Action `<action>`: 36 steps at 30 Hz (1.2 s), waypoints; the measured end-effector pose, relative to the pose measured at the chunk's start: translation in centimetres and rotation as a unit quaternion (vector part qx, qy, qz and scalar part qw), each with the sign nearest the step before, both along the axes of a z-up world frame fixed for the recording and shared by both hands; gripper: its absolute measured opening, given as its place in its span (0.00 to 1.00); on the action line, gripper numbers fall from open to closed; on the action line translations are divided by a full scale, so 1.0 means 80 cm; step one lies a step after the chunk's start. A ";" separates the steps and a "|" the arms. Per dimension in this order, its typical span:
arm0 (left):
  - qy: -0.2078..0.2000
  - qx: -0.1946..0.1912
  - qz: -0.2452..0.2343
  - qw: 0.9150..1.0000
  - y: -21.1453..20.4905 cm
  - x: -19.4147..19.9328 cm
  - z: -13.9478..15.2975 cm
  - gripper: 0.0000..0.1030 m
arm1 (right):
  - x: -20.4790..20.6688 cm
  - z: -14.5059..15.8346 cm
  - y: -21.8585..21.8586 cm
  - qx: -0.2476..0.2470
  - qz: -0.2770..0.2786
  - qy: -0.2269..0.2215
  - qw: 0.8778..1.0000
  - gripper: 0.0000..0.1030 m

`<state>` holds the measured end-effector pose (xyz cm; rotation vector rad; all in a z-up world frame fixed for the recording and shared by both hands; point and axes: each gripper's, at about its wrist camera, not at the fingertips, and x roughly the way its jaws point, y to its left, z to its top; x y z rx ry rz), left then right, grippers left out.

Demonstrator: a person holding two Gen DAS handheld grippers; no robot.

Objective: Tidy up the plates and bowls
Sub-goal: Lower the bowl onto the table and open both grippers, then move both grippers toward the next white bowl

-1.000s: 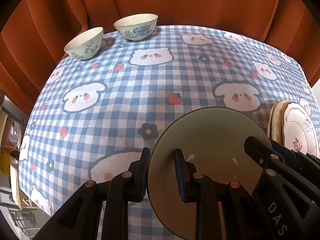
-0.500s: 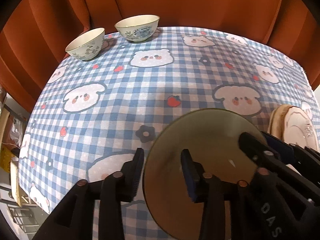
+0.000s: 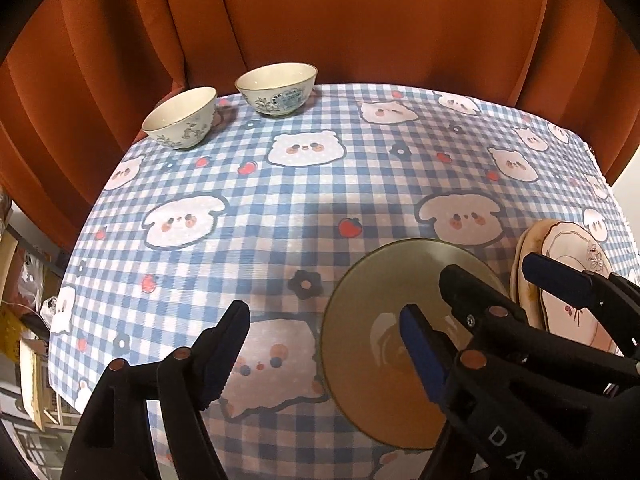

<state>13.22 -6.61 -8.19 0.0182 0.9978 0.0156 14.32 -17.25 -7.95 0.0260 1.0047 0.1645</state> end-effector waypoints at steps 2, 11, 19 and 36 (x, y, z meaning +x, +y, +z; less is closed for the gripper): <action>-0.006 -0.002 -0.004 1.000 0.006 -0.002 0.003 0.77 | -0.002 0.003 0.006 -0.002 0.000 -0.001 1.000 0.66; -0.026 -0.025 -0.012 0.999 0.056 0.006 0.018 0.77 | -0.003 0.026 0.048 -0.020 -0.013 -0.024 0.999 0.66; -0.030 -0.044 -0.017 0.998 0.120 0.033 0.032 0.75 | 0.018 0.044 0.106 -0.030 -0.029 -0.030 0.999 0.66; -0.053 -0.047 -0.032 0.997 0.237 0.128 0.059 0.75 | 0.109 0.081 0.225 -0.019 -0.030 -0.053 0.998 0.66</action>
